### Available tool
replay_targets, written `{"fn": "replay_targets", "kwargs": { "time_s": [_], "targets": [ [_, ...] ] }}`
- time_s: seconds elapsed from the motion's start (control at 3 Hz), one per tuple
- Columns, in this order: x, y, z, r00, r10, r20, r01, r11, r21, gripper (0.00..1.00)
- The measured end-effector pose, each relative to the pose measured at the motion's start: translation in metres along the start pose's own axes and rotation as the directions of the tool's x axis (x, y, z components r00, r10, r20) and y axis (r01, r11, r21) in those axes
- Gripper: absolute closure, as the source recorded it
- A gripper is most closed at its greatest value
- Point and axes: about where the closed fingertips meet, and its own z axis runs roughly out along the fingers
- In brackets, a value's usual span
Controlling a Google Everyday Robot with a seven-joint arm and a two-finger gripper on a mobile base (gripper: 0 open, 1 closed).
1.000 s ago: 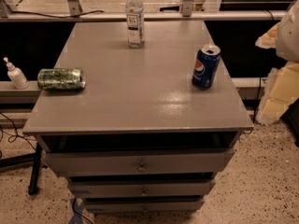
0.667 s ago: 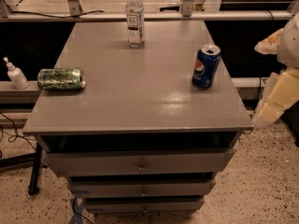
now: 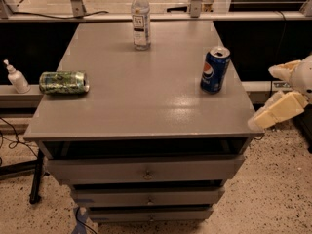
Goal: Move pepsi can near blue plastic bottle
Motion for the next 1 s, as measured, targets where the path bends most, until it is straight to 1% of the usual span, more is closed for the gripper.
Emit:
{"fn": "replay_targets", "kwargs": {
  "time_s": [0.33, 0.67, 1.0],
  "targets": [
    [0.0, -0.034, 0.02, 0.988, 0.074, 0.139, -0.081, 0.9959, 0.04, 0.0],
    [-0.014, -0.062, 0.038, 0.952, 0.127, 0.278, -0.147, 0.9877, 0.053, 0.0],
    [-0.014, -0.062, 0.038, 0.952, 0.127, 0.278, -0.147, 0.9877, 0.053, 0.0]
  ]
}}
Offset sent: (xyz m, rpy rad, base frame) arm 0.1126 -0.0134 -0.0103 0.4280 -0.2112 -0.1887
